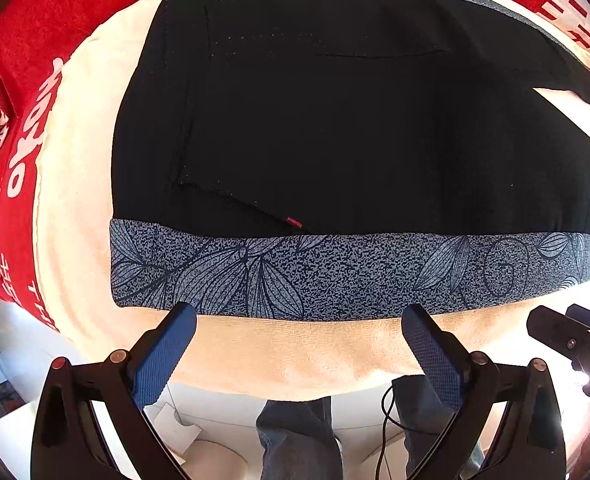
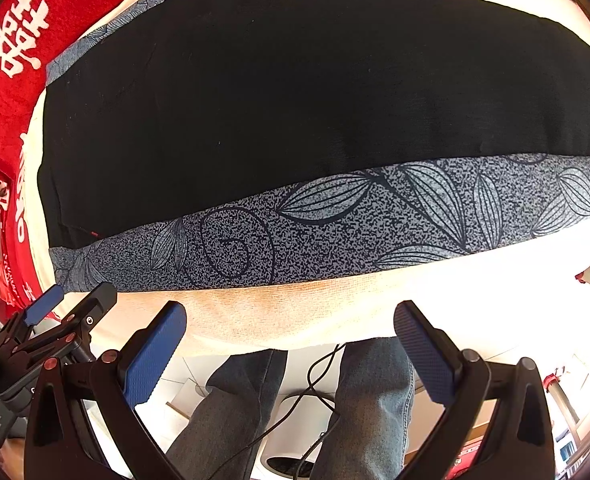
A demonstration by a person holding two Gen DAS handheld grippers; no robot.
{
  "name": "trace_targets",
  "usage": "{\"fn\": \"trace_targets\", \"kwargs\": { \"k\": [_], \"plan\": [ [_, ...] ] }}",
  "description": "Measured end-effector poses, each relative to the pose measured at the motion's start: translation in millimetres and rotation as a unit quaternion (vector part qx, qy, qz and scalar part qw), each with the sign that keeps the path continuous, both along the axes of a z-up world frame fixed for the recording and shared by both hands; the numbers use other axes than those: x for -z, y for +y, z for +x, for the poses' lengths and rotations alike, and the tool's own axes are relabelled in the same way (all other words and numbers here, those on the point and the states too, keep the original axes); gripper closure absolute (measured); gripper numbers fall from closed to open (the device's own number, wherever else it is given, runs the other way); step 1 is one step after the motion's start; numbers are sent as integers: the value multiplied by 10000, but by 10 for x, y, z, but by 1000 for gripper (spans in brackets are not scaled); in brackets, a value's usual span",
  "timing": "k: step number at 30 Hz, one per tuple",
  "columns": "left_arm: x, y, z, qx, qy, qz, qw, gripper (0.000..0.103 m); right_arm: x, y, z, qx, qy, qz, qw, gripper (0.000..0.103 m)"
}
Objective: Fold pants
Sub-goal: 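Move both grippers toward the patterned cuffs of the black trousers, then grasp the cuff hems with both grippers and lift them up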
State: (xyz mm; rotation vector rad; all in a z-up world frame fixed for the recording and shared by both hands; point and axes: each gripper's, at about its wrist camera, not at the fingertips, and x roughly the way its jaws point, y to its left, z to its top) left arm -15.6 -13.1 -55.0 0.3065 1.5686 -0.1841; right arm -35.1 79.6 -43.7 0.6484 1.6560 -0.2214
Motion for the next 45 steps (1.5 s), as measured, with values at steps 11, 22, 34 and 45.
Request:
{"fn": "trace_targets", "kwargs": {
  "k": [11, 22, 34, 45],
  "plan": [
    [46, 64, 0, -94, 29, -79, 9999, 0, -8, 58, 1, 51, -129, 180, 9997, 0],
    [92, 493, -15, -559, 55, -1159, 9917, 0, 79, 262, -63, 109, -946, 1566, 9831, 0],
    [354, 794, -83, -969, 484, -2153, 9705, 0, 761, 283, -244, 1660, -1529, 3155, 9217, 48],
    [360, 1060, 48, -2093, 660, -3329, 9171, 0, 100, 193, 96, 1633, -2398, 3700, 8826, 49]
  ]
}}
